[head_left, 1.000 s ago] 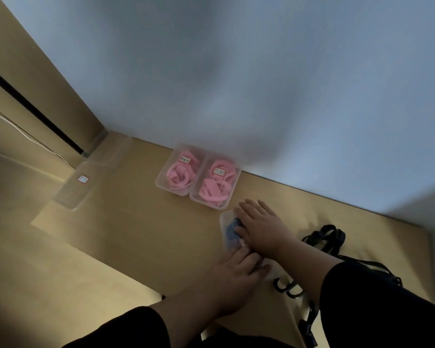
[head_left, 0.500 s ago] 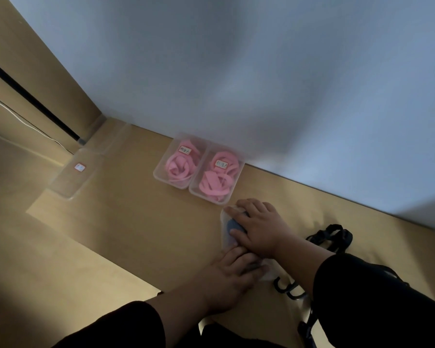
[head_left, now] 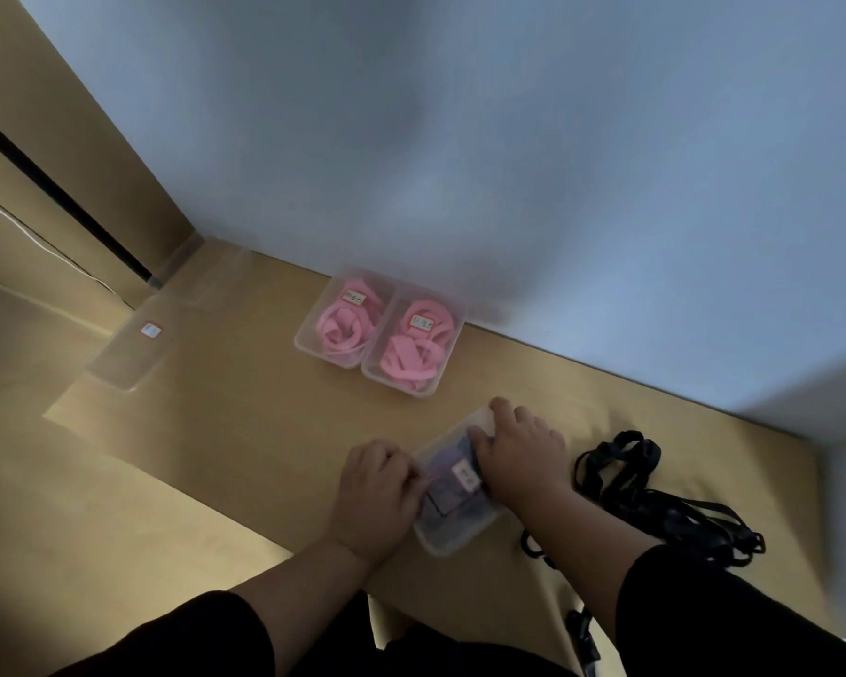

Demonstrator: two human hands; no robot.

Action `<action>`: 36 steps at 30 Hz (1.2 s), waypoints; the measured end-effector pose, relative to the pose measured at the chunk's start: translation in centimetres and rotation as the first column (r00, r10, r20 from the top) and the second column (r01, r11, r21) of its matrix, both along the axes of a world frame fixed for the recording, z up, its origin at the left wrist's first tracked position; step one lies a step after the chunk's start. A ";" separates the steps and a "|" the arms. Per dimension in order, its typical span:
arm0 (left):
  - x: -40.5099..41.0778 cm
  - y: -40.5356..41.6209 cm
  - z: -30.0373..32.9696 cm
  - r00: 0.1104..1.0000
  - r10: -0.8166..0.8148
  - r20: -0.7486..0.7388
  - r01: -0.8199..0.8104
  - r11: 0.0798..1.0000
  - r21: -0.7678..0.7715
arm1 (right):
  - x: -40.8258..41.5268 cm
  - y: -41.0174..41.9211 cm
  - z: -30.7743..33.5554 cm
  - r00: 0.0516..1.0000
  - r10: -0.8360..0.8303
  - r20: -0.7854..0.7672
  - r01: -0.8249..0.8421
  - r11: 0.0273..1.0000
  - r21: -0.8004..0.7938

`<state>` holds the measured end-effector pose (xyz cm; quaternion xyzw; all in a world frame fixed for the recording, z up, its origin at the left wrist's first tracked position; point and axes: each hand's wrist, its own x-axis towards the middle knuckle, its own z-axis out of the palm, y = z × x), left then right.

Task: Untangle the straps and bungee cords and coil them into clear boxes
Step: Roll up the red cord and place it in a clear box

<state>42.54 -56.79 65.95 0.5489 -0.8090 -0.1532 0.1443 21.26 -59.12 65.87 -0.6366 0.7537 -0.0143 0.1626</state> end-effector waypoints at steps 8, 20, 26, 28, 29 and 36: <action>-1.1 -1.7 -0.2 0.724 0.666 -0.182 -0.469 0.667 0.579 | -1.5 1.8 -0.4 0.738 -0.370 0.564 0.343 0.926 0.158; -2.3 -2.1 -2.1 0.561 0.739 -0.373 -0.428 0.645 0.634 | 0.7 3.5 -1.6 0.671 -0.466 0.577 0.501 0.858 0.110; -2.6 -2.1 -1.6 0.772 0.595 -0.224 -0.455 0.763 0.459 | 0.9 4.0 -1.8 0.811 -0.413 0.415 0.443 0.896 0.025; -2.4 -2.0 -1.6 0.749 0.615 -0.247 -0.468 0.754 0.461 | 0.8 4.2 -1.7 0.788 -0.440 0.430 0.460 0.886 0.064; -2.2 -1.9 -1.6 0.733 0.632 -0.253 -0.477 0.742 0.472 | 0.7 4.4 -1.6 0.756 -0.469 0.456 0.481 0.871 0.099; 0.8 0.6 -1.0 0.797 0.587 -0.142 -0.394 0.683 0.615 | -0.8 7.9 -0.3 0.533 -0.573 0.623 0.557 0.791 0.251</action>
